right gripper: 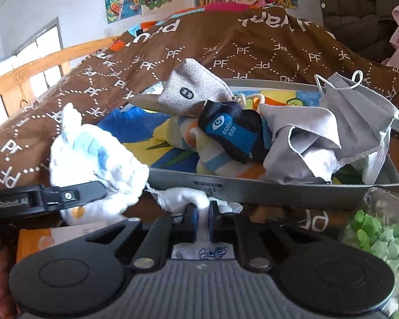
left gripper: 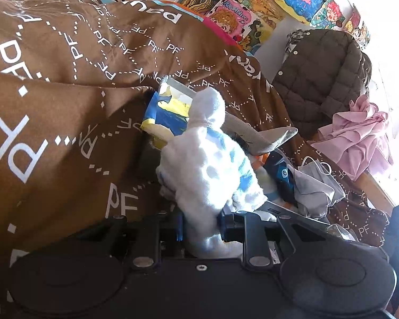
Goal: Organize soft objects
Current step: 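Lift the white towel with left tool while right tool lifts the white cloth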
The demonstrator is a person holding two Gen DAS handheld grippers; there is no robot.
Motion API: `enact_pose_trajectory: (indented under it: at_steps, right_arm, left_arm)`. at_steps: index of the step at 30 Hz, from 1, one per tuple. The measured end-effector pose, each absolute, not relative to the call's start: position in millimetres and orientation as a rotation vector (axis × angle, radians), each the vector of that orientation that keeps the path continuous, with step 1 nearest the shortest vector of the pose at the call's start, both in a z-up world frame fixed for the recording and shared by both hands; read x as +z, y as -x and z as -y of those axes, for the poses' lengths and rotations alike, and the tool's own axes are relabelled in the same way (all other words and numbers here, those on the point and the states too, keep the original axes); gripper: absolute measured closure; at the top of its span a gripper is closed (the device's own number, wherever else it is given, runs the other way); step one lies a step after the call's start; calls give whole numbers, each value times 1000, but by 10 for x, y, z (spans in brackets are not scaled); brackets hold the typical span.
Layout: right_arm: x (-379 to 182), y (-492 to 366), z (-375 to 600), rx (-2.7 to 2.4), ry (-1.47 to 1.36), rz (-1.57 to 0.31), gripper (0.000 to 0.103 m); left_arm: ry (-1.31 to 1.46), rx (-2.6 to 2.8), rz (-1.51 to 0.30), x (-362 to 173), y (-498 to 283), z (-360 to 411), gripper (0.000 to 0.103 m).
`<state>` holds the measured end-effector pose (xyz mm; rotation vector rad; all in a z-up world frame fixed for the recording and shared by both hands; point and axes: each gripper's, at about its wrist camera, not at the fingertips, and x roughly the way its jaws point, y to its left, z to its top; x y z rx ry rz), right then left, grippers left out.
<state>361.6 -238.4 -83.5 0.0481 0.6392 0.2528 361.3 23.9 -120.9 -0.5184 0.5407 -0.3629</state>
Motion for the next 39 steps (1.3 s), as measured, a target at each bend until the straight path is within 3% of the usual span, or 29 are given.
enact_pose_trajectory:
  at_steps: [12,24,39]
  right_arm:
    - [-490,-3407,2432,401,-127,-522,96]
    - [-38,-3450,2972,290,-227,-336,96]
    - [-262,-3961,3547,236,-398,-341,96]
  left_arm:
    - [396,-299,-583,-735,-3573,-68,79]
    - [244,-229,-463,77,-3696,136,79]
    - [146,-233,-478,38,-4432,885,79]
